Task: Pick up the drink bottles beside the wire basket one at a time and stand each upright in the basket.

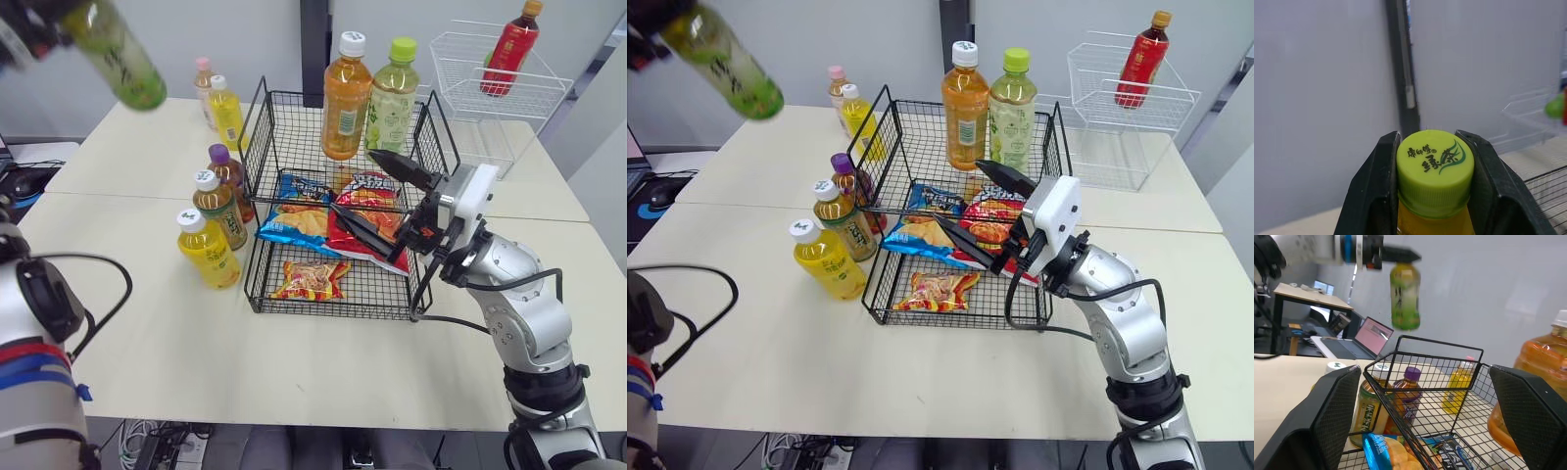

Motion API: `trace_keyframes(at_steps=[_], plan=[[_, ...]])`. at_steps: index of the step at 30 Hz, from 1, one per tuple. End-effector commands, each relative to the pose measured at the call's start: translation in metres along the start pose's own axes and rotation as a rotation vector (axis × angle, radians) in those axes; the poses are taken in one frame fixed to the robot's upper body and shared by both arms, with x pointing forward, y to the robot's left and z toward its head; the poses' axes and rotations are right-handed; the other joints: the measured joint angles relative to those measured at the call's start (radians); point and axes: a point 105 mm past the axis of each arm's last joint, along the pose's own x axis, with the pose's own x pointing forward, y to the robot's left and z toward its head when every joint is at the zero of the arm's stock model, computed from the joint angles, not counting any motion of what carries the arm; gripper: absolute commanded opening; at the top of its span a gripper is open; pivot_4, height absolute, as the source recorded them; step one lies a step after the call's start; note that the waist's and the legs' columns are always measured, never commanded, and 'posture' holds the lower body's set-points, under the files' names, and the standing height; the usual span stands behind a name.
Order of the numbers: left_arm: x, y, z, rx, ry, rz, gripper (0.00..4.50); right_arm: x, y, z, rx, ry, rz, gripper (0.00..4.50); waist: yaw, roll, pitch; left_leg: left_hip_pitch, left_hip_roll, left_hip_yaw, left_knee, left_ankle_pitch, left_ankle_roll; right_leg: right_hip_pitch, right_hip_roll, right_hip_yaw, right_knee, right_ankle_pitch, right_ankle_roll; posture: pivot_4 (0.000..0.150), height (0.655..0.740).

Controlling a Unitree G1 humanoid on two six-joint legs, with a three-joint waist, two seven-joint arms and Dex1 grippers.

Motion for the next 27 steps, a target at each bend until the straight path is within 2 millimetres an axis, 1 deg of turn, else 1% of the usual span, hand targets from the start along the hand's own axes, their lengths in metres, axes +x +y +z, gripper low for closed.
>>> trace_keyframes(at_steps=[1,4,5,7,8,11,12,14,24,27], plan=[[0.009,-0.033,0.048,0.018,-0.106,-0.143,1.35,-0.006,-0.003,0.016,-0.061,-0.056,-0.039,4.5,0.003,0.0,0.0,0.0,0.0,0.0,0.0,0.0,0.0,0.0,0.0,0.0,0.0,0.0,0.0,0.15,0.74],[0.028,-0.059,0.062,-0.033,-0.148,-0.251,1.35,-0.007,-0.002,0.016,-0.068,-0.057,-0.056,4.5,0.003,0.001,0.0,0.002,0.0,0.0,0.001,0.0,0.0,0.001,0.0,0.0,0.003,0.0,0.0,0.15,0.74],[0.033,-0.065,0.063,-0.04,-0.15,-0.277,1.35,-0.007,-0.002,0.017,-0.071,-0.058,-0.06,4.5,0.003,0.001,0.0,0.002,0.0,0.0,0.001,0.0,0.0,0.001,0.0,0.0,0.004,0.0,0.0,0.15,0.74],[0.043,-0.073,0.057,-0.042,-0.135,-0.306,1.35,-0.007,-0.001,0.018,-0.075,-0.061,-0.065,4.5,0.003,0.001,0.001,0.003,0.0,0.0,0.001,0.001,0.0,0.001,0.0,0.001,0.006,0.0,0.0,0.15,0.74],[0.048,-0.075,0.052,-0.046,-0.121,-0.312,1.35,-0.006,-0.001,0.018,-0.074,-0.061,-0.065,4.5,0.002,0.001,0.001,0.004,0.0,0.001,0.001,0.001,0.0,0.001,0.0,0.002,0.007,0.0,0.0,0.15,0.74],[0.061,-0.078,0.026,-0.048,-0.054,-0.31,1.35,-0.006,0.002,0.018,-0.073,-0.054,-0.062,4.5,-0.008,0.002,0.001,0.007,0.0,0.003,0.001,0.001,-0.001,0.001,0.0,0.004,0.01,-0.001,-0.001,0.15,0.74],[0.065,-0.078,0.016,-0.039,-0.027,-0.305,1.35,-0.006,0.002,0.019,-0.075,-0.053,-0.066,4.5,-0.012,0.002,0.001,0.007,0.0,0.003,0.0,0.001,-0.001,0.001,0.0,0.004,0.011,-0.001,-0.001,0.15,0.74],[0.07,-0.078,0.002,-0.04,0.003,-0.298,1.35,-0.006,0.002,0.021,-0.077,-0.055,-0.078,4.5,-0.02,0.002,0.001,0.008,0.0,0.003,0.0,0.001,-0.002,0.001,0.001,0.004,0.011,-0.001,-0.001,0.15,0.74],[0.088,-0.08,-0.053,-0.075,0.096,-0.269,1.35,-0.006,0.004,0.023,-0.072,-0.048,-0.112,4.5,-0.019,0.002,0.001,0.007,0.0,0.004,0.0,0.002,-0.002,0.0,0.001,0.006,0.01,-0.001,-0.001,0.15,0.74],[0.094,-0.083,-0.065,-0.108,0.108,-0.271,1.35,-0.005,0.005,0.022,-0.069,-0.042,-0.109,4.5,-0.018,0.002,0.001,0.007,0.0,0.004,0.001,0.002,-0.002,0.0,0.001,0.006,0.011,-0.001,-0.001,0.15,0.74]])
